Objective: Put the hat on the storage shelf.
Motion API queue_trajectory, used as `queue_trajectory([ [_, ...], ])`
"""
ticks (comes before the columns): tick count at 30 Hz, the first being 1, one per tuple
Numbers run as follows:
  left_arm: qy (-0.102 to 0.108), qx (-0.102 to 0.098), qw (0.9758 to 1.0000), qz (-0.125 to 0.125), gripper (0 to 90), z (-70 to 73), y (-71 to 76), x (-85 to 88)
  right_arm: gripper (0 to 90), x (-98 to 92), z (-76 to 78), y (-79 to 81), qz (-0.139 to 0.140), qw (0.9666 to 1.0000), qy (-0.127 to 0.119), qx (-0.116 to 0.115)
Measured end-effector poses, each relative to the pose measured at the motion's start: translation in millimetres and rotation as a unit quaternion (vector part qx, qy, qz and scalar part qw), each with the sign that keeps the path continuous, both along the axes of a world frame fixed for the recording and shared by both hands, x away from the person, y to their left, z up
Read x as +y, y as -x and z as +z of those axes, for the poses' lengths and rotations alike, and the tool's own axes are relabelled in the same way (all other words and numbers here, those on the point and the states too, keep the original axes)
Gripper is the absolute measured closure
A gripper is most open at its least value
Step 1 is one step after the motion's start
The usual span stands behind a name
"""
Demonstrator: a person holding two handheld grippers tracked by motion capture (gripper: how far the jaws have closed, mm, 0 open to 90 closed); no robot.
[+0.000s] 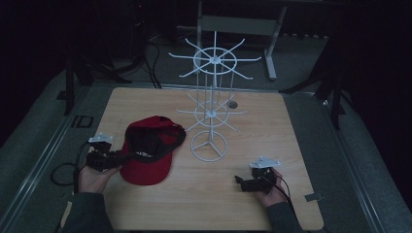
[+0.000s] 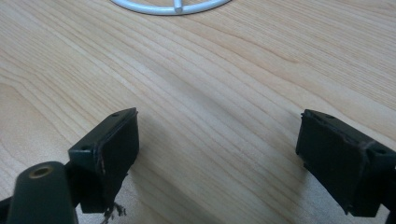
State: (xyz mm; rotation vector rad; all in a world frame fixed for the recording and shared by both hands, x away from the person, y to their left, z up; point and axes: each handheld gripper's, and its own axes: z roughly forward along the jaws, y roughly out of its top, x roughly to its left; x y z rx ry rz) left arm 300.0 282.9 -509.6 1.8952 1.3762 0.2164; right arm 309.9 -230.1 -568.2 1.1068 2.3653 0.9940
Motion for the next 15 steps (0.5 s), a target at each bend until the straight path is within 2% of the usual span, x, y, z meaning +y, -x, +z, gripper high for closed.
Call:
queue_trajectory([
  [6, 0.009, 0.022, 0.9993, -0.029, 59.5, -16.6, 8.3, -4.8, 13.1, 0.0, -0.1, -0.1, 0.001, 1.0, 0.0, -0.001],
  [8, 0.008, 0.025, 0.9991, -0.034, 60.2, -18.1, 9.0, -6.4, 13.1, 0.0, -0.1, -0.1, 0.001, 1.0, 0.0, 0.0],
  [10, 0.003, 0.03, 0.9984, -0.048, 62.7, -20.1, 8.9, -10.0, 13.1, 0.0, -0.1, -0.1, 0.0, 1.0, 0.0, 0.0],
  [13, 0.007, 0.04, 0.9967, -0.07, 65.4, -23.3, 6.9, -15.0, 13.1, 0.0, -0.1, -0.1, 0.001, 1.0, 0.0, -0.001],
  [15, 0.009, 0.043, 0.9964, -0.072, 65.8, -24.5, 6.5, -16.4, 13.1, 0.0, -0.1, 0.0, 0.0, 1.0, 0.0, 0.0],
])
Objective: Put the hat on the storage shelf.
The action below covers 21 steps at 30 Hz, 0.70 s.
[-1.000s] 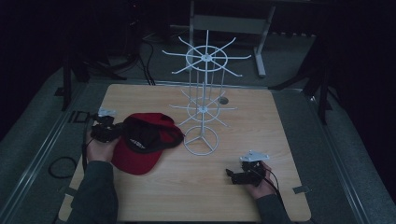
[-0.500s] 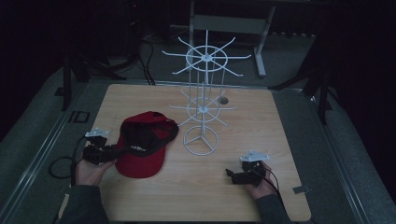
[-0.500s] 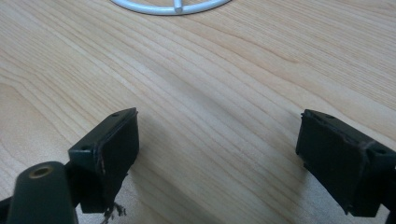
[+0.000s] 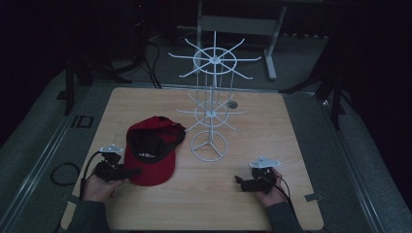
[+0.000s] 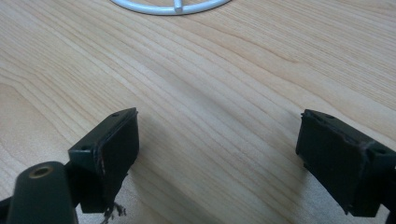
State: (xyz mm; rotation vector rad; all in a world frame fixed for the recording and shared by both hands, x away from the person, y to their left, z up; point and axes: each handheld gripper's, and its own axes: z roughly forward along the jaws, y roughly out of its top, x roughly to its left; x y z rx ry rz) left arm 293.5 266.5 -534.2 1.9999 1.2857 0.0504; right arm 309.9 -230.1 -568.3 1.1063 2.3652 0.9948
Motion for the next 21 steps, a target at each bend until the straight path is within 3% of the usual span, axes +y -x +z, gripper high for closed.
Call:
queue_trajectory([
  [3, 0.004, 0.019, 0.9997, -0.016, 68.8, -5.5, 0.1, -5.1, 13.1, 0.0, 0.0, 0.0, 0.0, 1.0, 0.0, 0.0],
  [12, 0.02, 0.039, 0.998, -0.045, 69.0, -9.1, 3.8, -11.4, 13.1, 0.0, 0.0, 0.0, 0.0, 1.0, 0.0, 0.0],
  [16, 0.033, 0.038, 0.9978, -0.044, 73.5, -8.2, 6.7, -13.1, 13.1, 0.0, 0.0, 0.0, 0.0, 1.0, 0.0, 0.0],
  [21, 0.042, 0.018, 0.9987, -0.021, 80.9, -2.6, 8.2, -16.9, 13.1, -0.1, 0.0, 0.0, 0.0, 1.0, 0.0, 0.0],
])
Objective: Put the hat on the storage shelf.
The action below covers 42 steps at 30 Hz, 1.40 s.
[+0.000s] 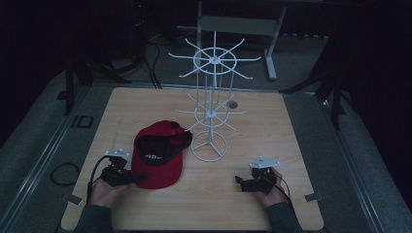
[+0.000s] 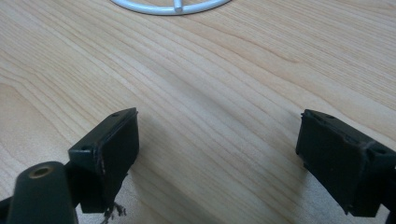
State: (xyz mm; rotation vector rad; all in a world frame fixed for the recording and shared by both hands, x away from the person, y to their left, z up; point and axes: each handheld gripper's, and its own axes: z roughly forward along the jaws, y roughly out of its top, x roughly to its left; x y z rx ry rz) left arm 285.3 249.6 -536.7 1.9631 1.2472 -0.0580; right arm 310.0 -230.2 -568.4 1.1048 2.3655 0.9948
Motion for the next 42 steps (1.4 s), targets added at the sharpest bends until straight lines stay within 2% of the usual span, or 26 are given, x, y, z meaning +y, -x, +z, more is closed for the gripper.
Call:
queue_trajectory([
  [1, 0.0, 0.0, 1.0, 0.0, 81.8, 0.0, 0.0, 0.0, 13.1, 0.0, 0.0, 0.0, 0.0, 1.0, 0.0, 0.0],
  [5, 0.0, -0.024, 0.9993, 0.028, 86.1, 7.6, 0.5, 2.0, 13.1, 0.1, 0.0, 0.0, 0.0, 1.0, 0.0, 0.0],
  [7, -0.014, -0.043, 0.9984, 0.034, 86.1, 12.4, 2.2, 1.5, 13.1, 0.1, 0.0, 0.0, 0.0, 1.0, 0.0, 0.0],
  [10, -0.038, -0.069, 0.9957, 0.048, 86.3, 18.1, 4.1, -0.6, 13.1, 0.0, 0.0, 0.0, 0.0, 1.0, 0.0, 0.0],
  [13, -0.046, -0.085, 0.9933, 0.062, 86.3, 21.1, 4.7, 1.0, 13.1, 0.1, 0.0, 0.0, 0.0, 1.0, 0.0, 0.0],
  [19, -0.034, -0.106, 0.9895, 0.093, 86.3, 28.6, 6.2, 7.9, 13.1, 0.1, 0.0, 0.0, 0.0, 1.0, 0.0, 0.0],
  [20, -0.03, -0.116, 0.9877, 0.101, 86.3, 32.8, 6.4, 10.0, 13.1, 0.1, 0.0, 0.0, 0.0, 1.0, 0.0, 0.0],
  [21, -0.03, -0.116, 0.9877, 0.101, 86.3, 32.8, 6.4, 10.0, 13.1, 0.1, 0.0, 0.0, 0.0, 1.0, 0.0, 0.0],
  [23, -0.032, -0.128, 0.9852, 0.11, 86.3, 37.8, 6.5, 11.5, 13.1, 0.0, 0.0, 0.0, 0.0, 1.0, 0.0, 0.0],
  [29, -0.038, -0.15, 0.9801, 0.124, 86.2, 48.9, 5.7, 15.6, 13.1, 0.0, 0.0, 0.0, 0.0, 1.0, 0.0, 0.0],
  [42, -0.021, -0.178, 0.9701, 0.164, 86.1, 62.0, 4.8, 22.8, 13.1, 0.0, 0.0, 0.0, 0.0, 1.0, 0.0, 0.0],
])
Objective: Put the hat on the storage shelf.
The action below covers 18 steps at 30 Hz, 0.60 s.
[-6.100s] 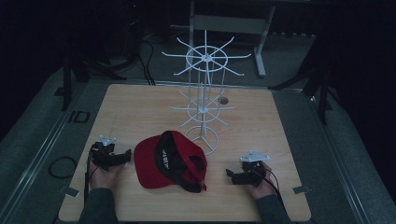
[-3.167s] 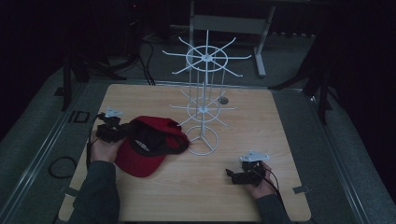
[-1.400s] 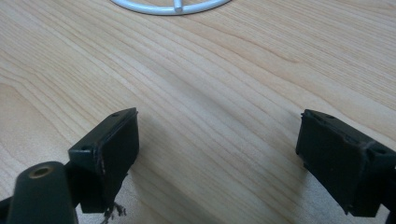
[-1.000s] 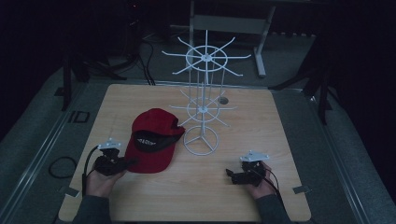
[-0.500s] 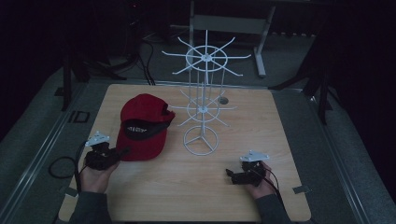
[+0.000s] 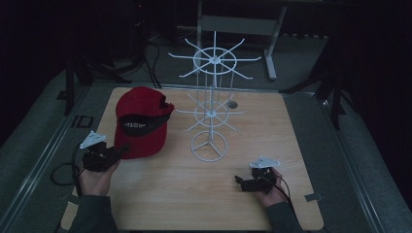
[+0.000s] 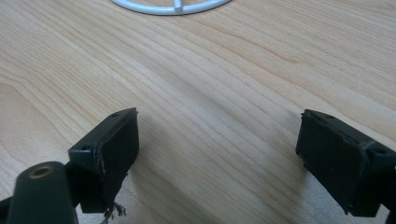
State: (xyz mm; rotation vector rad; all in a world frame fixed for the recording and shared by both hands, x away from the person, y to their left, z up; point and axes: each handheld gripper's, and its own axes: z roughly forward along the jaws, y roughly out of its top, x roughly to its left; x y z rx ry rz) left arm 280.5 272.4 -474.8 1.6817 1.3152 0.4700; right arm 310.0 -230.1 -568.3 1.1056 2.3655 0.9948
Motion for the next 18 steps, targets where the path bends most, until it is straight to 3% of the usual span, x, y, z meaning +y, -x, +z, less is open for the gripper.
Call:
queue_trajectory([
  [7, 0.014, -0.021, 0.9995, 0.017, 86.1, 7.2, 1.3, -1.2, 13.1, 0.0, 0.0, 0.0, 0.0, 1.0, 0.0, 0.0],
  [18, 0.007, -0.05, 0.998, 0.039, 86.0, 23.3, 1.9, -2.5, 13.1, 0.0, 0.1, 0.0, 0.0, 1.0, 0.0, 0.0],
])
